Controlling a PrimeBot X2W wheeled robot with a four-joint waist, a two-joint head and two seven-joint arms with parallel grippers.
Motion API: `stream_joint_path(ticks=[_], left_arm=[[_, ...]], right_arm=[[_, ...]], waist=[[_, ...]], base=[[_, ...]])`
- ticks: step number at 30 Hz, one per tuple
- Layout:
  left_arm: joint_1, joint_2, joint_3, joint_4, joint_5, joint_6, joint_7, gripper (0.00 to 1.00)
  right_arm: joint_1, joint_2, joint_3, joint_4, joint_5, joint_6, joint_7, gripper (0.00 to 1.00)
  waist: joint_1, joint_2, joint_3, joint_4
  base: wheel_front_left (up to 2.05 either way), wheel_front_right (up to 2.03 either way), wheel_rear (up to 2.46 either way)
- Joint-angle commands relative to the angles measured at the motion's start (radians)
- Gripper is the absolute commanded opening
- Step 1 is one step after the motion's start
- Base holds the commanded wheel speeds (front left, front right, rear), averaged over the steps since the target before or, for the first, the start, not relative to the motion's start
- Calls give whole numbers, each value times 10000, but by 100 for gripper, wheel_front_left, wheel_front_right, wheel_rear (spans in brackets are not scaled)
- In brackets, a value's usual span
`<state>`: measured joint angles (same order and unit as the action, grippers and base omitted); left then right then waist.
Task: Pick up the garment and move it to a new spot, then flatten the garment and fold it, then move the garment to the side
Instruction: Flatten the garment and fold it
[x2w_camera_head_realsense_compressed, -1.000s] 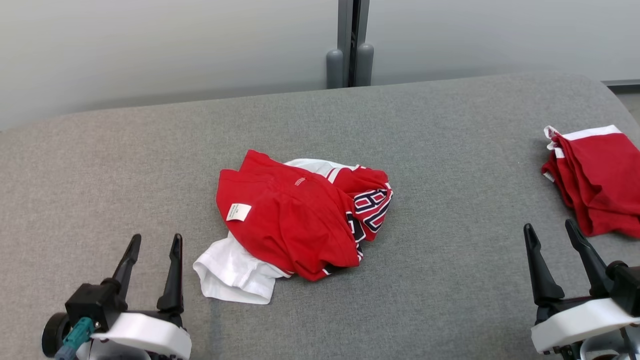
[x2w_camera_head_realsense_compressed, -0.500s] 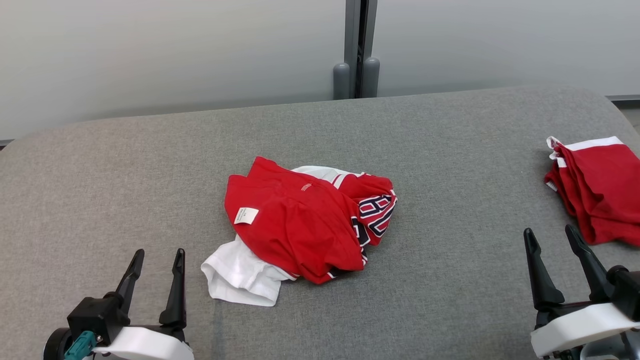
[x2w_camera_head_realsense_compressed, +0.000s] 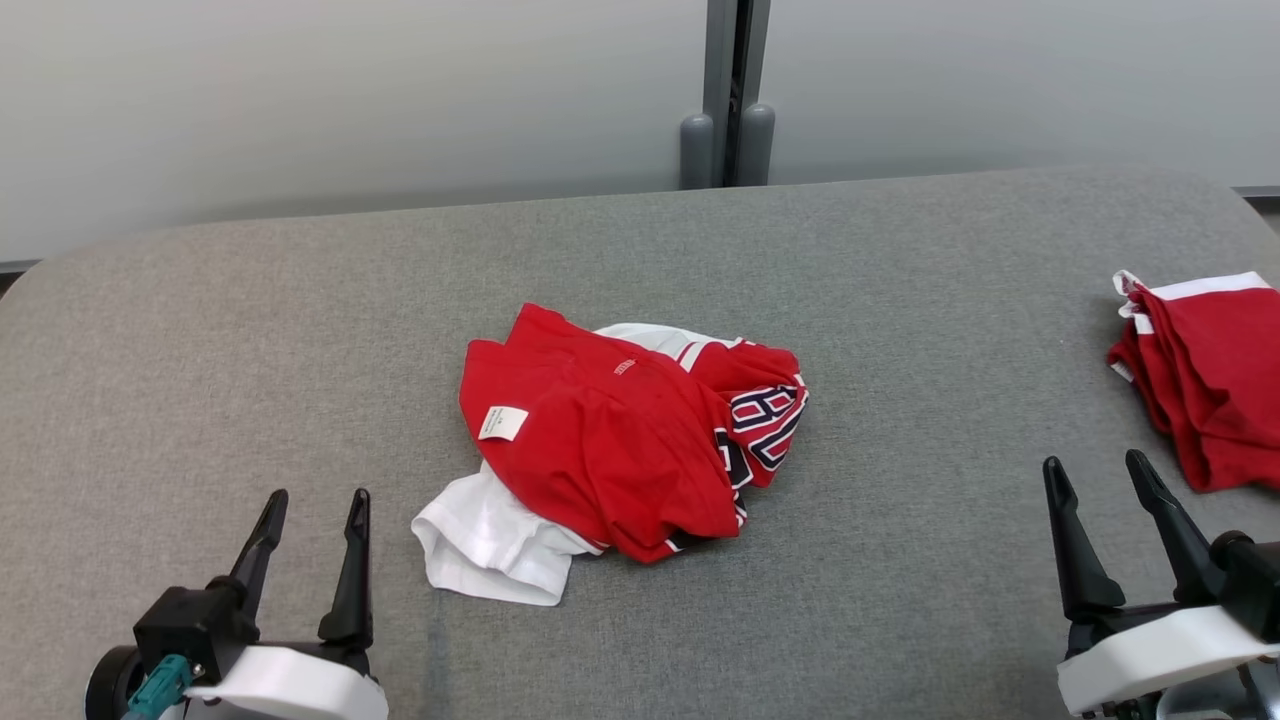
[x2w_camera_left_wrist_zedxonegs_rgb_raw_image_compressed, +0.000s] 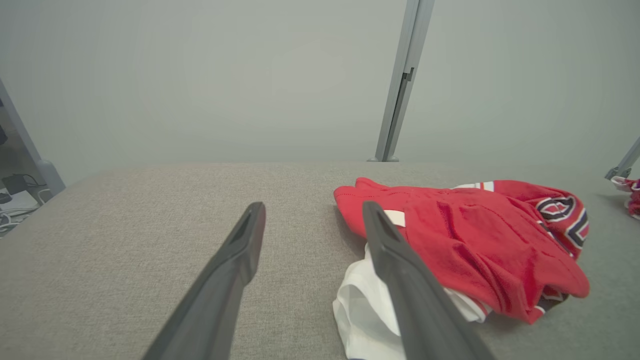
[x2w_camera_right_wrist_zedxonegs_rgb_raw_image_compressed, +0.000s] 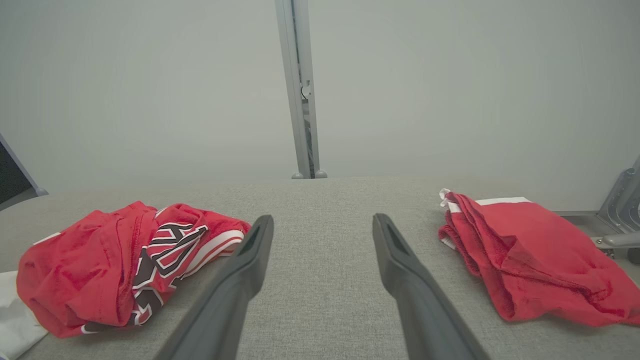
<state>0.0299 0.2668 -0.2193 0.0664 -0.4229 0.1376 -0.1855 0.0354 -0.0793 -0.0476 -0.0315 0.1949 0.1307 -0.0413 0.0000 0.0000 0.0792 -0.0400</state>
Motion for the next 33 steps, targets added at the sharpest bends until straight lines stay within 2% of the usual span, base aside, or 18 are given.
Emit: stream_joint_path(ticks=[1,9,23,27,33], left_arm=[[-279,57,-9,-56,-39,-7,-44,100],[-728,23,-120,-92,84,-45,-101,100],[-1942,-601,-440,588,22,-444,-605,100],[-2167,-808,-484,861,114,-549,-721,100],[-2291,-1021,-477,1082,223,-655,-784,100]], right_arm=[[-75,-60,57,-2,83,0,-53,100],[-806,-324,809,100,275,2,88,100],[-3488,-1606,4648,1310,1221,2,742,100],[-4192,-1893,5381,2102,1570,0,888,100],[-4615,-2097,5891,2856,1975,2,1052,100]], waist=[[0,0,94,94],[0,0,667,573],[0,0,1910,2114],[0,0,2027,2435],[0,0,2097,2647]], base=[[0,0,0],[0,0,0],[0,0,0],[0,0,0],[0,0,0]])
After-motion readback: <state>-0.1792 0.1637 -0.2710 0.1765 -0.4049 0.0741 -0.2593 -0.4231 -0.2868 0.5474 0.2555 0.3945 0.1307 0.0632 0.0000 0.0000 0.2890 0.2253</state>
